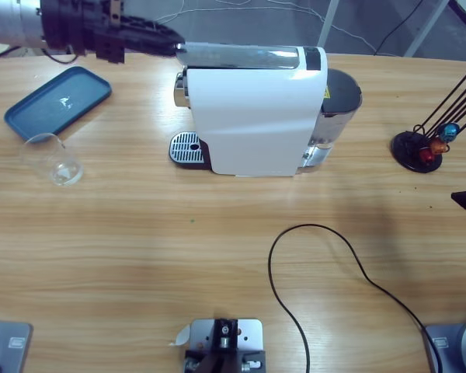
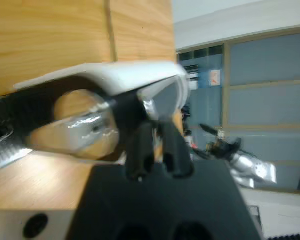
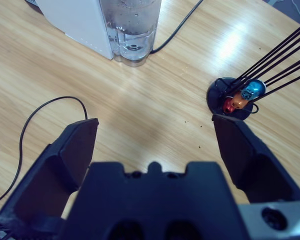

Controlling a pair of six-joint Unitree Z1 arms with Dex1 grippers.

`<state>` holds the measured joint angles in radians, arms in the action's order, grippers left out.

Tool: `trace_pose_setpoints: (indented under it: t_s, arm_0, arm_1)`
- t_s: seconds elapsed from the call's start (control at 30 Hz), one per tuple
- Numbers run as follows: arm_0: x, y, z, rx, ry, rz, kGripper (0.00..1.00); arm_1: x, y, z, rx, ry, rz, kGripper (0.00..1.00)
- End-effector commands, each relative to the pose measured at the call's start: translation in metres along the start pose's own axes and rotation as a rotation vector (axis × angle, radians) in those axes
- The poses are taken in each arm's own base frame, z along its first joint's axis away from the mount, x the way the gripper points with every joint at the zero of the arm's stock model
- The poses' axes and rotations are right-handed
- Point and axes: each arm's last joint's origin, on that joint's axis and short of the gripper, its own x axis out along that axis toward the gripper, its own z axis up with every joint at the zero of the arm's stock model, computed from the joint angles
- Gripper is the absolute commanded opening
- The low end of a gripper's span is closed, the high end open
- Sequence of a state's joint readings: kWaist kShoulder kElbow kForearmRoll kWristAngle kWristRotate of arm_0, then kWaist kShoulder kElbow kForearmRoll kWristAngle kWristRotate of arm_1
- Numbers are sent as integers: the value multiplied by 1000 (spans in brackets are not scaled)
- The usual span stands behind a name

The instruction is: Pour coffee

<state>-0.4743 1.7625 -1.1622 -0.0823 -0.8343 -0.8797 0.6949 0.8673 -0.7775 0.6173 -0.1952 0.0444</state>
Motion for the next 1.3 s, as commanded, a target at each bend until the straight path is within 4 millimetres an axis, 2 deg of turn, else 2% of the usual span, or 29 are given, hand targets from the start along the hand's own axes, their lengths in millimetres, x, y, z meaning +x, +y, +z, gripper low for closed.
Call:
trace_pose_setpoints:
  t_s: [0.03, 0.17, 0.2, 0.23, 0.27, 0.3, 0.4, 0.5, 0.63, 0.73, 0.8, 0.9, 1.0, 1.03, 1.1, 1.3]
  arm_0:
    - [-5, -80, -2, 158, -26, -140, 0]
    - [5, -99, -10, 276, -20, -173, 0]
    - [7, -102, -16, 353, -32, -165, 181]
    - [6, -103, -23, 459, -42, -152, 742]
    - [3, -102, -31, 534, -59, -127, 916]
    - [-3, -100, -40, 620, -96, -78, 960]
    - [-29, -97, -71, 875, -155, 135, 964]
    - [-44, -88, -103, 1155, -99, 368, 964]
    - [-63, -63, -128, 1265, 24, 490, 972]
    - [-74, -40, -150, 1286, 100, 529, 1000]
    - [-82, -25, -164, 1247, 122, 540, 1000]
    - [-90, -16, -173, 1192, 97, 546, 1000]
    - [-96, -18, -176, 1193, 77, 542, 1000]
    - [-97, -18, -177, 1194, 73, 541, 1000]
    - [-98, -18, -178, 1188, 70, 540, 1000]
    - [-101, -19, -177, 1164, 28, 565, 1000]
  arm_1:
    - [4, 1, -2, -3, 26, -6, 1000]
    - [4, 1, -2, -3, 25, -7, 1000]
    - [4, 1, -2, -3, 24, -8, 1000]
    - [3, 0, -3, 0, 20, -11, 1000]
    - [2, 0, -3, 10, 15, -23, 1000]
    - [2, -1, -4, 22, 13, -41, 1000]
    - [3, -6, -5, 65, 7, -146, 1000]
    - [6, -9, -2, 77, 1, -210, 1000]
    - [24, -18, 2, 159, 6, -293, 995]
    - [45, -29, -4, 266, 36, -350, 849]
    - [64, -38, -11, 320, 70, -377, 838]
    - [90, -52, -16, 385, 75, -414, 837]
    - [112, -61, -24, 418, 70, -428, 828]
    - [119, -61, -26, 420, 69, -419, 779]
    - [135, -62, -33, 437, 57, -413, 761]
    - [157, -72, -41, 479, 24, -473, 761]
